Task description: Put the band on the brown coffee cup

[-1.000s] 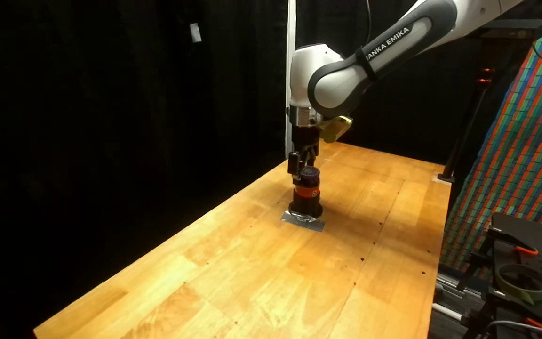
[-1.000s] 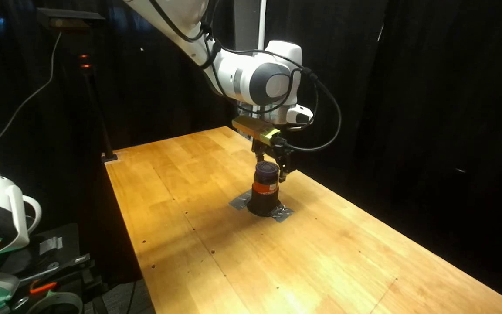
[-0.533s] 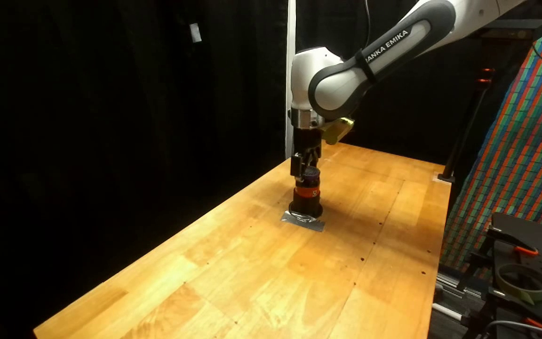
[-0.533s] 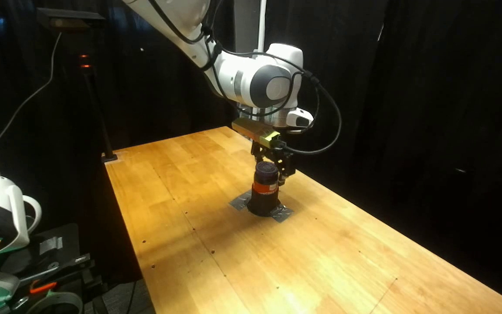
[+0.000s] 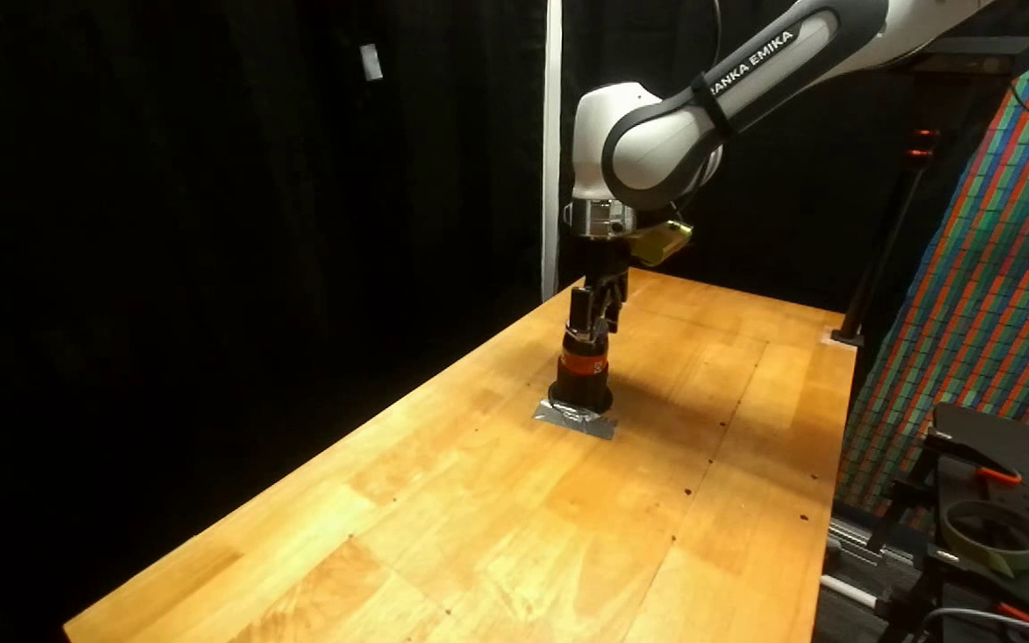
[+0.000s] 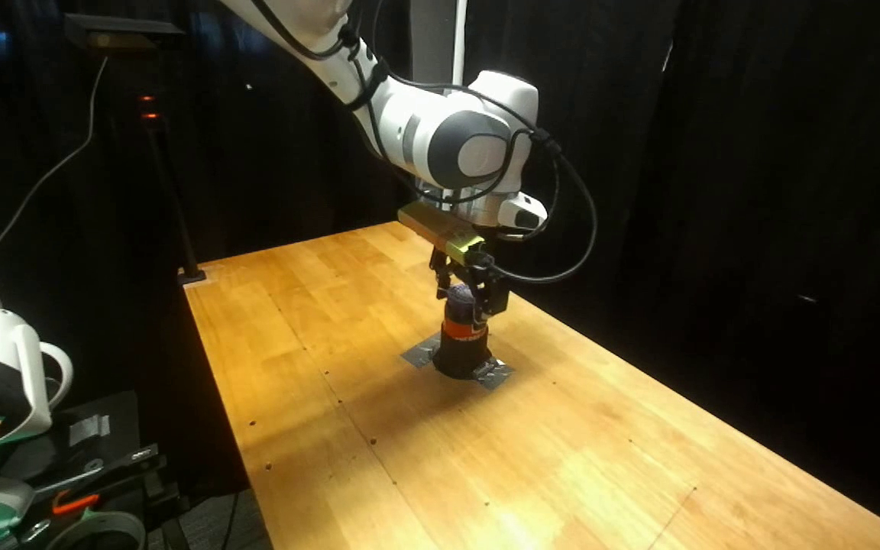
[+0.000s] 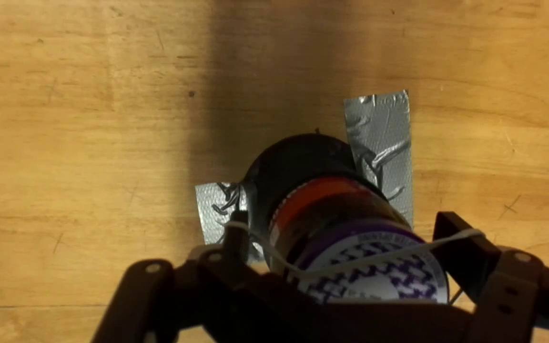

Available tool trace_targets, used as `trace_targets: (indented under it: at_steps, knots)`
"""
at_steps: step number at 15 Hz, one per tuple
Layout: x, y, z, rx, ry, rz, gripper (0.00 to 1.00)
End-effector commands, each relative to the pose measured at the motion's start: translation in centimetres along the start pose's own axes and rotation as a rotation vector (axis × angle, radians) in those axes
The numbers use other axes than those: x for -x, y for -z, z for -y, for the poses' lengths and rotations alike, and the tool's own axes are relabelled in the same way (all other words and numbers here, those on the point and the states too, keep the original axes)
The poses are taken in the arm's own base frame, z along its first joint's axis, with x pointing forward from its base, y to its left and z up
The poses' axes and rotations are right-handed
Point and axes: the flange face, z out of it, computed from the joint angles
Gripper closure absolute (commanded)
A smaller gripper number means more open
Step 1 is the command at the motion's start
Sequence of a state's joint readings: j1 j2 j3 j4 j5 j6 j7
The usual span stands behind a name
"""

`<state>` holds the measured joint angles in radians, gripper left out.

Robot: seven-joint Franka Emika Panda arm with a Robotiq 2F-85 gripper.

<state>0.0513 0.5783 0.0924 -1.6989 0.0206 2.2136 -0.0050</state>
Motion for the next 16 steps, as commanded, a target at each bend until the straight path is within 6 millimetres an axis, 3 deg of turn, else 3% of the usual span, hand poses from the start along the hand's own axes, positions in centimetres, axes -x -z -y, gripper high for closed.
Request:
trace_targets:
  at_steps: [1, 6, 11, 16]
  knots:
    - [3.1, 0.0, -0.5, -0.038, 0.023, 0.054, 0.0]
    - [4.3, -0.9, -1.0, -0.04, -0.002, 0.032, 0.0]
    - [3.0, -2.3, 0.0, -0.02, -0.02, -0.097, 0.0]
    - [3.5, -3.0, 0.3, -0.005, -0.029, -0.123, 0.0]
